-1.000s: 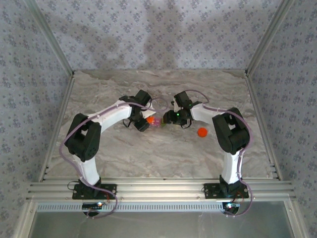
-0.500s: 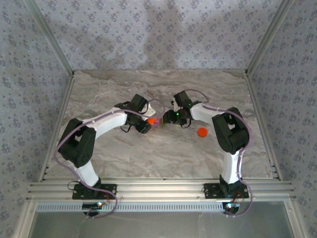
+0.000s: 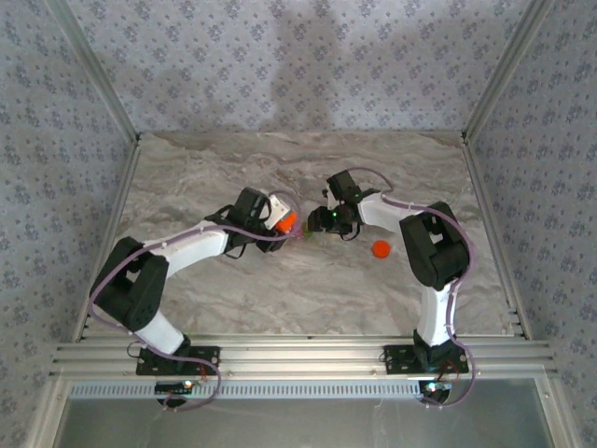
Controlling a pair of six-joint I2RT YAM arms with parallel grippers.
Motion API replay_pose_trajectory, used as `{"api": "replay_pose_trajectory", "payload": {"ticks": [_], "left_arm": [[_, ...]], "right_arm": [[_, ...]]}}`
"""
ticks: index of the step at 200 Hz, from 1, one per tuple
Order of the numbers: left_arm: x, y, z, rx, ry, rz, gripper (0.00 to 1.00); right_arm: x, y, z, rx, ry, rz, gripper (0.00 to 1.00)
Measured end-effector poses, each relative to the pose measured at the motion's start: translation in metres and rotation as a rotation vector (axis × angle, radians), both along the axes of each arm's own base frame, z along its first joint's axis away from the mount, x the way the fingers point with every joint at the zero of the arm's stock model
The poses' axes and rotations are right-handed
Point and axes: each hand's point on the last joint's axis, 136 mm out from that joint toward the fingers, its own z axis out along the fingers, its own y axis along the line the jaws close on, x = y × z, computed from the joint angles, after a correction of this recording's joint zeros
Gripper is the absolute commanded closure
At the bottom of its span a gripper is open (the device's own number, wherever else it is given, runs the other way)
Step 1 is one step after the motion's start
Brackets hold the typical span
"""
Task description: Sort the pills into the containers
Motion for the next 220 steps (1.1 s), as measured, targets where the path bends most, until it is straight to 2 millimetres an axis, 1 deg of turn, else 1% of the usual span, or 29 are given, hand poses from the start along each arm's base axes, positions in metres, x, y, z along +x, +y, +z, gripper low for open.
{"api": "replay_pose_trajectory", "payload": {"ticks": [39, 80, 109, 129, 144, 156, 180, 202, 220], "left_arm": [[0.004, -0.003, 0.023, -0.12, -0.122, 0.025, 1.0], [0.013, -0.009, 0.047, -0.223, -0.217, 0.049, 1.0], [0.016, -0.012, 0.07, -0.289, -0.284, 0.057, 1.0], [0.019, -0.014, 0.093, -0.342, -0.345, 0.058, 1.0], [0.021, -0.016, 0.111, -0.383, -0.395, 0.056, 1.0], [0.022, -0.018, 0.123, -0.41, -0.428, 0.05, 1.0], [0.022, -0.025, 0.14, -0.458, -0.479, 0.028, 1.0], [0.021, -0.031, 0.159, -0.511, -0.539, 0.009, 1.0], [0.02, -0.034, 0.177, -0.558, -0.592, -0.008, 1.0]], "right_arm": [[0.002, -0.002, 0.002, -0.015, -0.001, -0.007, 0.42], [0.007, -0.001, 0.012, -0.016, -0.013, -0.01, 0.41], [0.008, -0.001, 0.025, -0.017, -0.022, -0.014, 0.4], [0.009, -0.006, 0.041, -0.017, -0.042, -0.021, 0.38], [0.011, -0.014, 0.056, -0.016, -0.062, -0.036, 0.36], [0.013, -0.025, 0.066, -0.023, -0.077, -0.055, 0.34], [0.018, -0.054, 0.083, -0.051, -0.1, -0.112, 0.31], [0.015, -0.081, 0.091, -0.091, -0.11, -0.159, 0.29], [0.006, -0.102, 0.094, -0.137, -0.101, -0.188, 0.26]]}}
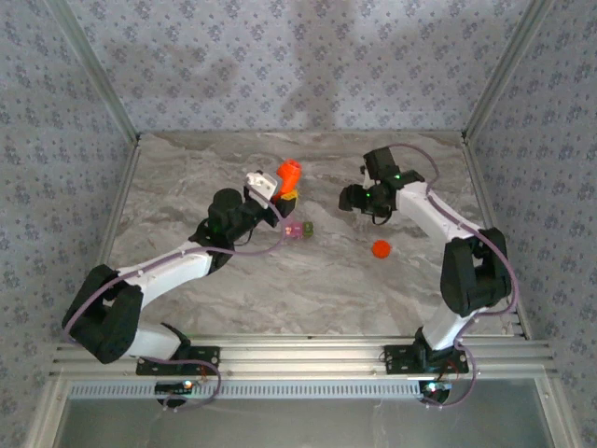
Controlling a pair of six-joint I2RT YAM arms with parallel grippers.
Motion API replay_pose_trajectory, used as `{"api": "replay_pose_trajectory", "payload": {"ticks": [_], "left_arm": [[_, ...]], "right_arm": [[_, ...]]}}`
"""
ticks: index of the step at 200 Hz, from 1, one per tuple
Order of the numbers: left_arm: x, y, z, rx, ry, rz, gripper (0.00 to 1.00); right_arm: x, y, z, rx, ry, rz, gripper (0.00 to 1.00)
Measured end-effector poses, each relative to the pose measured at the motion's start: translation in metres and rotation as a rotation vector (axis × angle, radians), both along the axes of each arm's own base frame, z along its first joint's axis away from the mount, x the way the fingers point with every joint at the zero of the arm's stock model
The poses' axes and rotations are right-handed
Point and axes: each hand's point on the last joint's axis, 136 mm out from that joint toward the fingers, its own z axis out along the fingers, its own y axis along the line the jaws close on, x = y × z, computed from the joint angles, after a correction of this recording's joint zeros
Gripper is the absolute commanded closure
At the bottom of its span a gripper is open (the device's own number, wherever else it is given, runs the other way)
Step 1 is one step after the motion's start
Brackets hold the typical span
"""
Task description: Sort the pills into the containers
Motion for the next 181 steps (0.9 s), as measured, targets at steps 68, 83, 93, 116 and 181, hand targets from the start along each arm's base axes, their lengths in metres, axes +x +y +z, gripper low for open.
{"api": "replay_pose_trajectory", "payload": {"ticks": [68, 83, 93, 116, 181], "left_arm": [[-0.007, -0.015, 0.077, -0.18, -0.155, -0.061, 1.0], [-0.008, -0.019, 0.092, -0.21, -0.173, -0.081, 1.0], [-0.009, -0.02, 0.1, -0.226, -0.183, -0.091, 1.0], [-0.012, -0.024, 0.11, -0.246, -0.194, -0.109, 1.0], [-0.023, -0.037, 0.111, -0.242, -0.184, -0.159, 1.0]], "right_arm": [[-0.034, -0.058, -0.035, -0.161, 0.158, -0.066, 0.18], [-0.038, -0.062, -0.046, -0.179, 0.195, -0.068, 0.17], [-0.044, -0.064, -0.055, -0.192, 0.226, -0.065, 0.17], [-0.057, -0.068, -0.075, -0.214, 0.293, -0.059, 0.17], [-0.078, -0.073, -0.098, -0.236, 0.366, -0.052, 0.24]]}}
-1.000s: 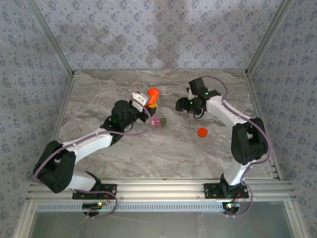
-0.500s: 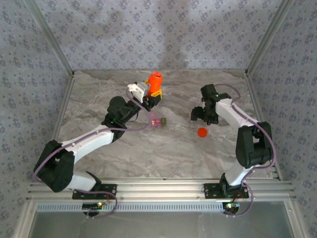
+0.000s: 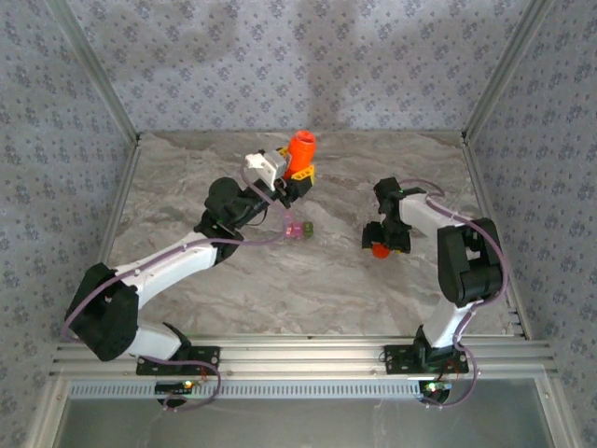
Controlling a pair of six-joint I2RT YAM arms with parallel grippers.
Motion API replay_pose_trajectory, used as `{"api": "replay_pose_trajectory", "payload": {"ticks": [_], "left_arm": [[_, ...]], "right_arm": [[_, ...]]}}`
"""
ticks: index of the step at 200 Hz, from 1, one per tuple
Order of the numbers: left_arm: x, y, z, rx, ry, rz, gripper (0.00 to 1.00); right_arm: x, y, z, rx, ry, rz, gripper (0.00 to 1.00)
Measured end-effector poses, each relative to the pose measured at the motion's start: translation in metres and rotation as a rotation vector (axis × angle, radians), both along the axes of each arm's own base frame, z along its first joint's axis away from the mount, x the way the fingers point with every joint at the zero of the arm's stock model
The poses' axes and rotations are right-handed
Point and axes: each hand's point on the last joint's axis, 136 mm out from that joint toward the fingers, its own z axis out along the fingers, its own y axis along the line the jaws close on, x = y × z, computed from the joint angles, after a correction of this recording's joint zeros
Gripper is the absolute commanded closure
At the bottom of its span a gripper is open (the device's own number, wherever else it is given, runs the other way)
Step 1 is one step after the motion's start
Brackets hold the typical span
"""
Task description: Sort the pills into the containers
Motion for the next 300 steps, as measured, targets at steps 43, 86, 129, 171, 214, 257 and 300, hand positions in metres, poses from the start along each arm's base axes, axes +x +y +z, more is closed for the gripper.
{"api": "replay_pose_trajectory", "payload": {"ticks": [43, 86, 129, 171, 214, 257, 300], "left_arm": [[-0.002, -0.002, -0.001, 0.004, 0.004, -0.007, 1.0], [-0.003, -0.005, -0.005, 0.014, 0.017, -0.011, 1.0], [-0.003, -0.005, -0.007, 0.019, 0.023, -0.012, 1.0], [-0.003, -0.006, -0.008, 0.02, 0.024, -0.014, 1.0], [-0.002, -0.01, -0.015, 0.034, 0.037, -0.024, 1.0], [-0.004, -0.015, -0.021, 0.048, 0.052, -0.041, 1.0], [-0.006, -0.016, -0.021, 0.05, 0.049, -0.055, 1.0]], "right_arm": [[-0.001, 0.0, -0.002, 0.0, -0.001, 0.004, 0.27], [0.0, 0.001, -0.006, -0.002, 0.006, 0.005, 0.28], [-0.001, 0.0, -0.014, -0.011, 0.029, 0.018, 0.32], [0.005, 0.0, -0.011, -0.009, 0.014, 0.024, 0.32], [0.008, -0.001, -0.01, -0.008, 0.006, 0.024, 0.38], [0.008, -0.001, -0.01, -0.009, 0.005, 0.032, 0.45], [0.01, 0.0, -0.006, -0.003, -0.009, 0.037, 0.51]]}}
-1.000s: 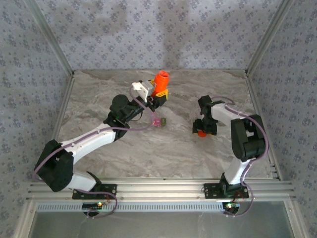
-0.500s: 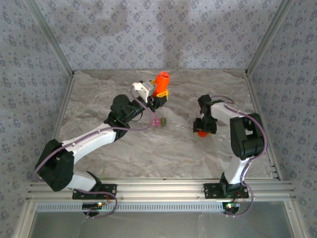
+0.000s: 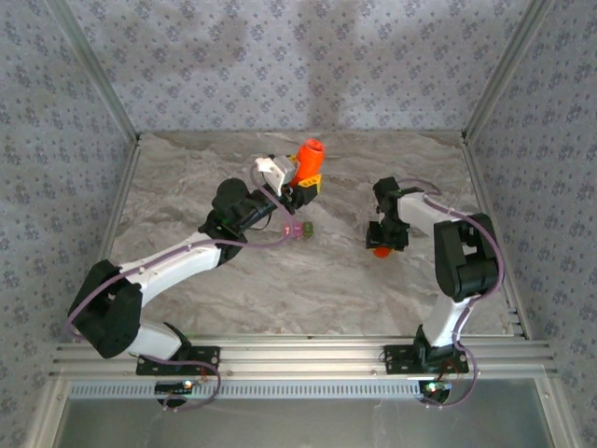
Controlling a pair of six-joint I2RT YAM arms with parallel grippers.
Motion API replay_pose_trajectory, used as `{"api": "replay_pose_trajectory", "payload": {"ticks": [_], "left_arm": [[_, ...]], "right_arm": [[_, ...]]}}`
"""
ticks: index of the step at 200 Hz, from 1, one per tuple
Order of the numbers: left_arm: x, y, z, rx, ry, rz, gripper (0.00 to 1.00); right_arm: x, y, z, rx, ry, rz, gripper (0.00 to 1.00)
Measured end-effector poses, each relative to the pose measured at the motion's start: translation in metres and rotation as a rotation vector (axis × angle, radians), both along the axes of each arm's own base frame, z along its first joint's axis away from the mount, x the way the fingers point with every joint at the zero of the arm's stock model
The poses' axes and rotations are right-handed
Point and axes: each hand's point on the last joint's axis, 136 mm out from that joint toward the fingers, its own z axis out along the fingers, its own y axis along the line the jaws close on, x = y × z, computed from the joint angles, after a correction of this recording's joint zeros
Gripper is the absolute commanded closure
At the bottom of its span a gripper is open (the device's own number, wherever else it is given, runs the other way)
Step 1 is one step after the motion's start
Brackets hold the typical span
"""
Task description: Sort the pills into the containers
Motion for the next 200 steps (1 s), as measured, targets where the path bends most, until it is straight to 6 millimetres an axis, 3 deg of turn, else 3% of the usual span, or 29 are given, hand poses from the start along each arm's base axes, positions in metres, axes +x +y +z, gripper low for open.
{"api": "replay_pose_trajectory", "payload": {"ticks": [14, 32, 73, 98, 120, 153, 200], "left_arm": [[-0.002, -0.001, 0.0, 0.001, -0.002, -0.011, 1.0], [-0.005, -0.003, -0.001, 0.004, -0.004, -0.031, 1.0], [-0.013, -0.008, -0.02, 0.016, -0.008, -0.085, 1.0], [-0.013, -0.011, -0.04, 0.038, 0.006, -0.098, 1.0], [-0.013, -0.011, -0.054, 0.063, 0.016, -0.1, 1.0], [-0.017, -0.012, -0.059, 0.084, 0.002, -0.114, 1.0], [-0.021, -0.013, -0.066, 0.106, -0.001, -0.134, 1.0]], "right_arm": [[0.002, 0.003, 0.009, 0.018, -0.024, 0.001, 0.51], [0.013, 0.009, 0.035, 0.058, -0.086, 0.005, 0.51], [0.057, 0.036, 0.139, 0.209, -0.336, 0.034, 0.51], [0.069, 0.048, 0.193, 0.281, -0.442, 0.058, 0.51], [0.075, 0.055, 0.229, 0.335, -0.501, 0.078, 0.51], [0.075, 0.063, 0.268, 0.432, -0.553, 0.113, 0.51], [0.065, 0.075, 0.301, 0.554, -0.577, 0.208, 0.51]]}}
